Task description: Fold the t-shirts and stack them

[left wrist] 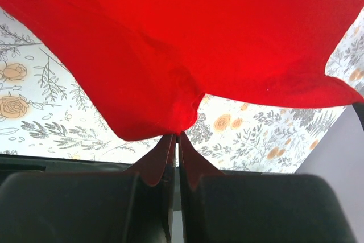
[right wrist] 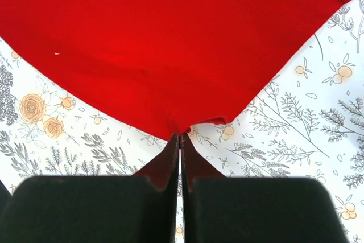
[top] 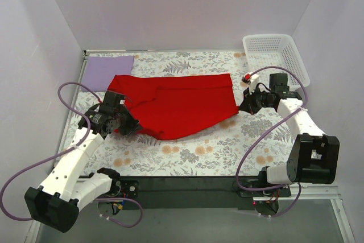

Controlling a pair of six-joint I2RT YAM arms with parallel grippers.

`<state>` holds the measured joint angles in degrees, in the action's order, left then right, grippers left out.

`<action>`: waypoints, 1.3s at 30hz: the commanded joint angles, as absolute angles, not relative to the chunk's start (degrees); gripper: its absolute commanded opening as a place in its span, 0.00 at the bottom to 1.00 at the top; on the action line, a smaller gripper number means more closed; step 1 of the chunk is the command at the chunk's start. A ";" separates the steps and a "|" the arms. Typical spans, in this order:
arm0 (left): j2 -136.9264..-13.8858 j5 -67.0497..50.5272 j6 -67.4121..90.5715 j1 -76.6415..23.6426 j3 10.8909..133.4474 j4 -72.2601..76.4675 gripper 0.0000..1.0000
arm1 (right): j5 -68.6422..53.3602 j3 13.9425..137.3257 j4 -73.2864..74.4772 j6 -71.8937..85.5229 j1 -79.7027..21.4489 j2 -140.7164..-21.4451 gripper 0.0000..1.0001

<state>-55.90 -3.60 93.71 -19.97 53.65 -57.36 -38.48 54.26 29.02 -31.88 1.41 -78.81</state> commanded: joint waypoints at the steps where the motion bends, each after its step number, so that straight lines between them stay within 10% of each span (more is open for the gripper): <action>1: -54.41 1.04 94.39 -19.60 56.16 -57.04 0.00 | -37.01 55.81 29.27 -31.55 1.58 -76.99 0.01; 39: -69.25 -5.53 89.56 -6.68 64.25 -40.17 0.00 | -36.21 61.35 24.08 -25.84 2.90 -88.15 0.01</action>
